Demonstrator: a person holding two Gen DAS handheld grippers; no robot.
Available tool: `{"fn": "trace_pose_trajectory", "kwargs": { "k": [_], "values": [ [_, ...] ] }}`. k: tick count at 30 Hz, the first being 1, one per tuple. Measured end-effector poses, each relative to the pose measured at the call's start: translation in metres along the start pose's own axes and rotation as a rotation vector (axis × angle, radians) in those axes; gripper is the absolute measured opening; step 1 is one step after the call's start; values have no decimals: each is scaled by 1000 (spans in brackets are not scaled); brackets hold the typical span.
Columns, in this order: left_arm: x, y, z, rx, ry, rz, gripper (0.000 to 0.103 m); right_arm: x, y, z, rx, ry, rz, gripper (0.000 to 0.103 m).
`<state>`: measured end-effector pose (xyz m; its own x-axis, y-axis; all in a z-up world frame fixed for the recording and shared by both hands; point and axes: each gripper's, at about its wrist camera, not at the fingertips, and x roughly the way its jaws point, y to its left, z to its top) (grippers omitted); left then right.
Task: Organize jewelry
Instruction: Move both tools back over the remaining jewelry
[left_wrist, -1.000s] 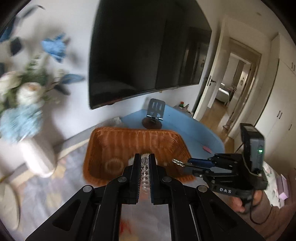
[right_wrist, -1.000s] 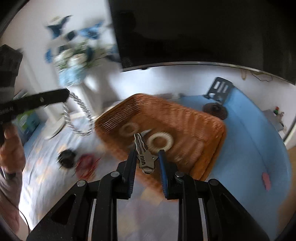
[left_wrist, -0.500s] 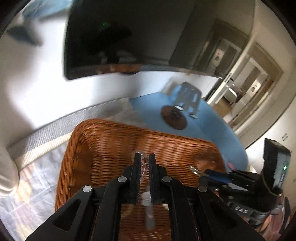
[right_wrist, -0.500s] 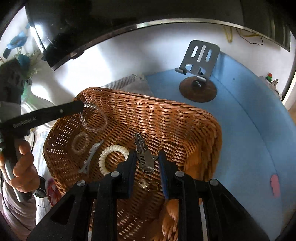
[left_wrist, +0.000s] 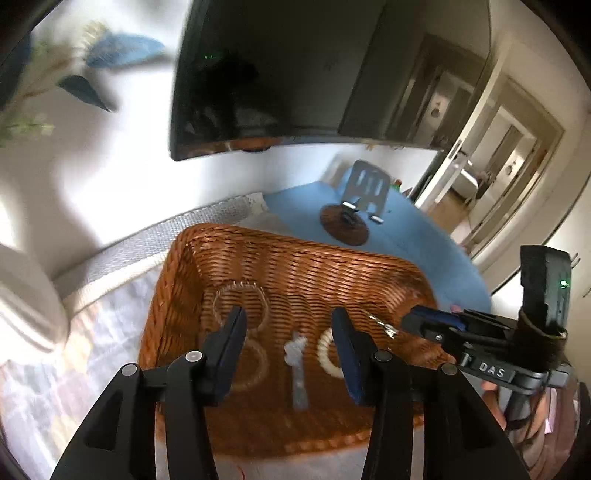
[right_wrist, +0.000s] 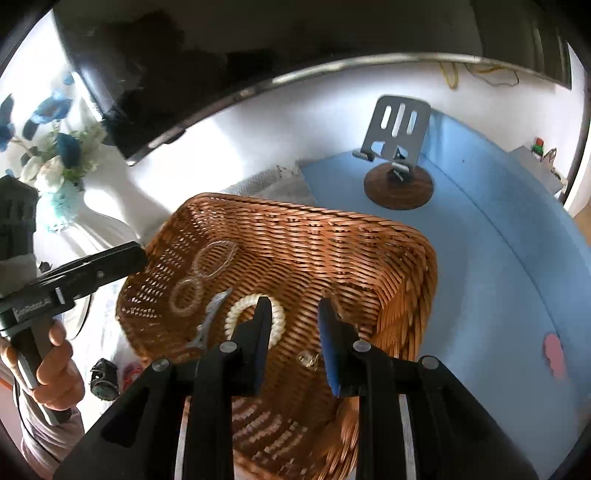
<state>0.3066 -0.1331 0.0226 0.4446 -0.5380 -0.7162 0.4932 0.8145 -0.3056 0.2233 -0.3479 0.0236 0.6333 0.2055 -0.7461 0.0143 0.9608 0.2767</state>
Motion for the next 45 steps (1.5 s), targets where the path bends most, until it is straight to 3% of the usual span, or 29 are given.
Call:
{"fn": "trace_pose_trajectory", "kwargs": {
  "k": [4, 7, 15, 25, 30, 35, 40, 45],
  "values": [
    [-43, -2, -13, -20, -38, -3, 49, -23, 21, -12, -49, -21, 30, 29],
    [-77, -3, -27, -27, -71, -8, 50, -40, 39, -25, -96, -44, 20, 36],
    [-155, 9, -91, -75, -166, 79, 51, -77, 87, -89, -188, -131, 73, 39],
    [-186, 63, -186, -233, -159, 100, 51, -44, 118, -150, -274, -75, 98, 39],
    [-185, 84, -219, -305, -136, 85, 51, -23, 118, -162, -271, -39, 110, 39],
    [-165, 83, -240, -311, -71, 77, 51, -9, 115, -165, -260, -8, 104, 39],
    [-140, 72, -243, -300, -24, 59, 50, -6, 110, -164, -239, 2, 131, 39],
    [-113, 65, -230, -283, 13, 99, 47, -7, 104, -163, -216, -2, 156, 39]
  ]
}}
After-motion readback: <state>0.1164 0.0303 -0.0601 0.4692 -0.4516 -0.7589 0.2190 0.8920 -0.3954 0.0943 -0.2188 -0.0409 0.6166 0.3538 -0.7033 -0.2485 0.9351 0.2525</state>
